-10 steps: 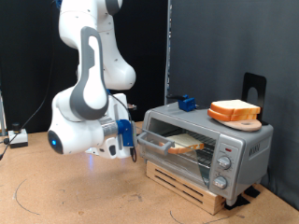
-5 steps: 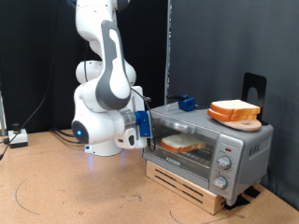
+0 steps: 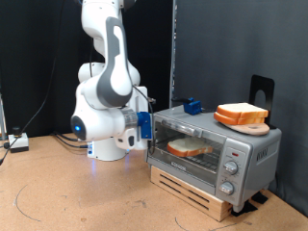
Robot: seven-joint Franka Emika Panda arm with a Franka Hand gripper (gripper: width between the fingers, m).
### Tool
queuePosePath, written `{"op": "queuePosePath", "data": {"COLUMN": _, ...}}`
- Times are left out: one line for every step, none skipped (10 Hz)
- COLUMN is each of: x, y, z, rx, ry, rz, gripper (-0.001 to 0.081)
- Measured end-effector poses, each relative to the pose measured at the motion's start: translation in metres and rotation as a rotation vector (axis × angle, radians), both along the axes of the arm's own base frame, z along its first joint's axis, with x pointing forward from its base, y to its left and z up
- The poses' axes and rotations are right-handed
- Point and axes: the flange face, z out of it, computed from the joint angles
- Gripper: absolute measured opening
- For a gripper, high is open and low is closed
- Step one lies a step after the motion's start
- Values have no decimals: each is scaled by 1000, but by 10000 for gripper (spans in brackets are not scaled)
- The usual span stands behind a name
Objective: Make a piece of toast with the oven
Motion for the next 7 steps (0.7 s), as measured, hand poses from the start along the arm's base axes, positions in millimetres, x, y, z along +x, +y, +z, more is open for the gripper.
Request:
{"op": "queuePosePath", "data": {"x": -1, "y": -16, "z": -1, "rx": -27, "ry": 2, "rz": -22, "gripper": 808}}
{"op": "queuePosePath", "data": {"x": -2, "y": -32, "z": -1, "rx": -54, "ry": 3, "rz": -36, "gripper": 808}}
{"op": "queuePosePath", "data": {"x": -3, "y": -48, "z": -3, "rx": -98, "ry": 7, "rz": -43, "gripper": 808}}
{"op": "queuePosePath", "data": {"x": -2, "y": -56, "z": -5, "rx": -121, "ry": 14, "rz": -43, "gripper": 808}}
{"op": "queuePosePath", "data": {"x": -2, "y": -55, "z": -5, "rx": -116, "ry": 14, "rz": -43, "gripper": 808}}
{"op": "queuePosePath", "data": {"x": -1, "y": -56, "z": -6, "rx": -112, "ry": 5, "rz": -42, "gripper": 808}}
{"op": "queuePosePath", "data": {"x": 6, "y": -60, "z": -6, "rx": -114, "ry": -5, "rz": -44, "gripper": 808}}
